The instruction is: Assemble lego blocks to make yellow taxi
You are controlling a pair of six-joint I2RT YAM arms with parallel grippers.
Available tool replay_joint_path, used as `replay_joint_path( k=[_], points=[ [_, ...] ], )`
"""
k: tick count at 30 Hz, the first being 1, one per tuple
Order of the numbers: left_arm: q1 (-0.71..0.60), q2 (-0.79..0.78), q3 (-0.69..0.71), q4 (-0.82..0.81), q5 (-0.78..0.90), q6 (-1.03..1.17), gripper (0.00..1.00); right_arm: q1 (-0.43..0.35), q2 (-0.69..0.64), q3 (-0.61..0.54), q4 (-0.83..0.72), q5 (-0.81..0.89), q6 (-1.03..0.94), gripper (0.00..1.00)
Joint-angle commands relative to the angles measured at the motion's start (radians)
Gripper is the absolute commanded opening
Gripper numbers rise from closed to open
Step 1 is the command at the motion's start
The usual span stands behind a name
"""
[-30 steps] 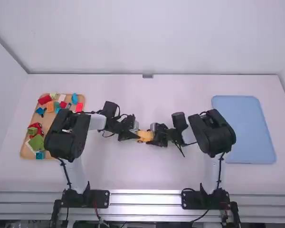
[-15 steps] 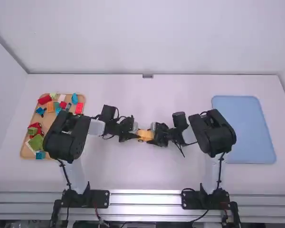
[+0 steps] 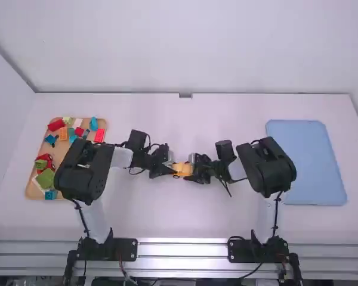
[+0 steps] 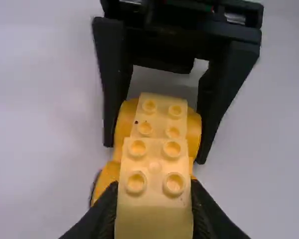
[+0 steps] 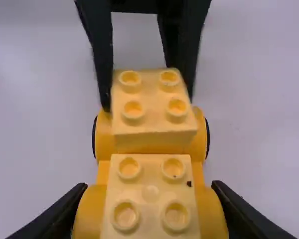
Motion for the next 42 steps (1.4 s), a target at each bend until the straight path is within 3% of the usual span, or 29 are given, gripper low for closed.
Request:
replay_joint_path(
  k=[1,11,26,42],
  points=[
    [-0.011,0.0,0.0,-0.051,-0.034,0.093,0.05,0.011,0.01,0.026,-0.024,0.016,-0.005,0.27],
    [-0.011,0.0,0.002,0.009,-0.06,0.056,0.04,0.011,0.01,0.045,-0.138,-0.01,-0.108,0.22],
    [0.005,-0.033,0.071,-0.111,-0.038,0.098,0.04,0.011,0.01,0.045,-0.138,-0.007,-0.106,0.23],
    [0.0,-0.033,0.017,-0.09,-0.063,0.087,0.06,0.011,0.01,0.05,-0.139,-0.01,-0.106,0.23]
  ],
)
